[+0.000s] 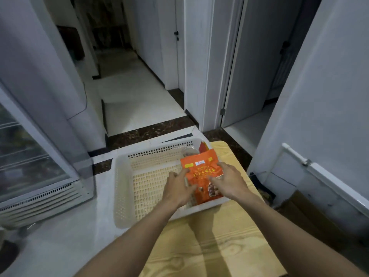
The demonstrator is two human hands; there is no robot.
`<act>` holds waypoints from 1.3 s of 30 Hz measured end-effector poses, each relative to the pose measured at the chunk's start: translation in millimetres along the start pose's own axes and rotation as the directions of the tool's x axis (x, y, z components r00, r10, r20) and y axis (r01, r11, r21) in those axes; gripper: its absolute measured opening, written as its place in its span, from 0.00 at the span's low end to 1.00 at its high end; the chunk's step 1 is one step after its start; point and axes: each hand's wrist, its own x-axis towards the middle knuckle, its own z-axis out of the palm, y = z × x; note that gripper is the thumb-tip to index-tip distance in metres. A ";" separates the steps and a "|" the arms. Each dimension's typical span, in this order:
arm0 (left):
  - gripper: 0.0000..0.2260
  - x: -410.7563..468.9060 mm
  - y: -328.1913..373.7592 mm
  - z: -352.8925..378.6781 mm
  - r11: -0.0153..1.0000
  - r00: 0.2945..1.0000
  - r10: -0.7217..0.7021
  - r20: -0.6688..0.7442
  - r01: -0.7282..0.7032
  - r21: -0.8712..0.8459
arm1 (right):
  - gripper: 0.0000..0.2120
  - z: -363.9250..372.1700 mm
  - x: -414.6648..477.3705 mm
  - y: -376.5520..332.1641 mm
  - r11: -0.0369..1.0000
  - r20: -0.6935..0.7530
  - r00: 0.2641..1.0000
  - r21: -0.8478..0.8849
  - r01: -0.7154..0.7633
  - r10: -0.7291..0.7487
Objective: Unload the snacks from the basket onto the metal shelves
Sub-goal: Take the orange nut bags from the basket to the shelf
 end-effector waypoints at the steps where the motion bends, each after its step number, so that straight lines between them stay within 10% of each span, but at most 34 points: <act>1: 0.24 8.7 -4.8 8.1 0.996 0.999 -0.032 0.038 0.035 -0.085 | 0.31 4.1 9.9 7.0 0.999 0.027 0.999 0.019 -0.032 0.031; 7: 0.20 39.1 -17.1 46.1 0.755 0.926 -0.175 0.334 0.344 -0.559 | 0.27 23.7 48.4 39.2 0.995 0.113 0.991 0.053 -0.079 0.073; 14: 0.20 50.4 -13.0 64.2 0.590 0.925 -0.238 0.296 0.380 -0.712 | 0.26 38.0 69.9 50.9 0.978 0.099 0.988 0.159 -0.134 0.120; 24: 0.23 62.7 -2.4 31.1 0.541 0.981 -0.122 0.149 0.192 -0.819 | 0.23 25.1 79.2 32.6 0.631 0.216 0.973 0.745 -0.216 0.077; 39: 0.15 124.7 28.8 22.9 0.656 0.999 0.001 0.037 0.027 -0.754 | 0.20 -21.5 117.3 44.3 0.428 0.056 0.990 0.897 -0.108 0.132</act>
